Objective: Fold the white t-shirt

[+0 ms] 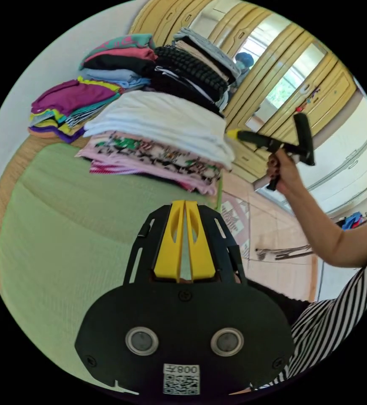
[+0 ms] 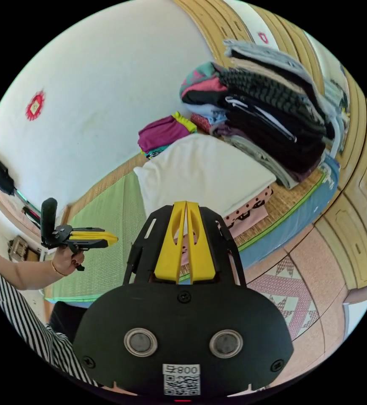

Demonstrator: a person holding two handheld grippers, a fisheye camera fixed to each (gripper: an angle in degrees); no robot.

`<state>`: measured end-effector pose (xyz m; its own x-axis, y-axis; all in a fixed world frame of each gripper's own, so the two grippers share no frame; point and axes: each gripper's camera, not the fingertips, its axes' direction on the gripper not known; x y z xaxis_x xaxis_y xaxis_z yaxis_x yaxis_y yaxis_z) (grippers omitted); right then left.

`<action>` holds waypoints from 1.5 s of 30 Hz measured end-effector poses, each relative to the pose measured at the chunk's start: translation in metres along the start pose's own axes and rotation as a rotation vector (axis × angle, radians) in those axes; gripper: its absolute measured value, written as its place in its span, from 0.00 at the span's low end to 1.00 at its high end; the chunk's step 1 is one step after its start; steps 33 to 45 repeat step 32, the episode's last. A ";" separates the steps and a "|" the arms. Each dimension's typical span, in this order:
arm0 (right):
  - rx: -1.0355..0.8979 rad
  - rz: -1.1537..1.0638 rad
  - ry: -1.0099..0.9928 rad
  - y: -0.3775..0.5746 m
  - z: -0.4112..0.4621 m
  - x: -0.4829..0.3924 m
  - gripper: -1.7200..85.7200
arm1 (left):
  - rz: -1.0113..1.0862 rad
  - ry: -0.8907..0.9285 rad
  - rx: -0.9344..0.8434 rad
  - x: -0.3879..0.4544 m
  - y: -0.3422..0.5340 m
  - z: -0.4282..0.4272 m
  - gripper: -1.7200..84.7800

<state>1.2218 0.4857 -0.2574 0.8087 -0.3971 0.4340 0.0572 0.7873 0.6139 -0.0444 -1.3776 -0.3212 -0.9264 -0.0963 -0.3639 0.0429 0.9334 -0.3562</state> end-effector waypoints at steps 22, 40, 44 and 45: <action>0.051 -0.347 -0.100 -0.087 0.210 -0.233 0.11 | -0.166 -0.126 -0.060 0.014 0.181 -0.121 0.02; -0.069 -0.393 0.128 -0.142 0.352 -0.302 0.12 | -0.175 -0.077 0.017 0.044 0.210 -0.208 0.02; -0.069 -0.393 0.128 -0.142 0.352 -0.302 0.12 | -0.175 -0.077 0.017 0.044 0.210 -0.208 0.02; -0.069 -0.393 0.128 -0.142 0.352 -0.302 0.12 | -0.175 -0.077 0.017 0.044 0.210 -0.208 0.02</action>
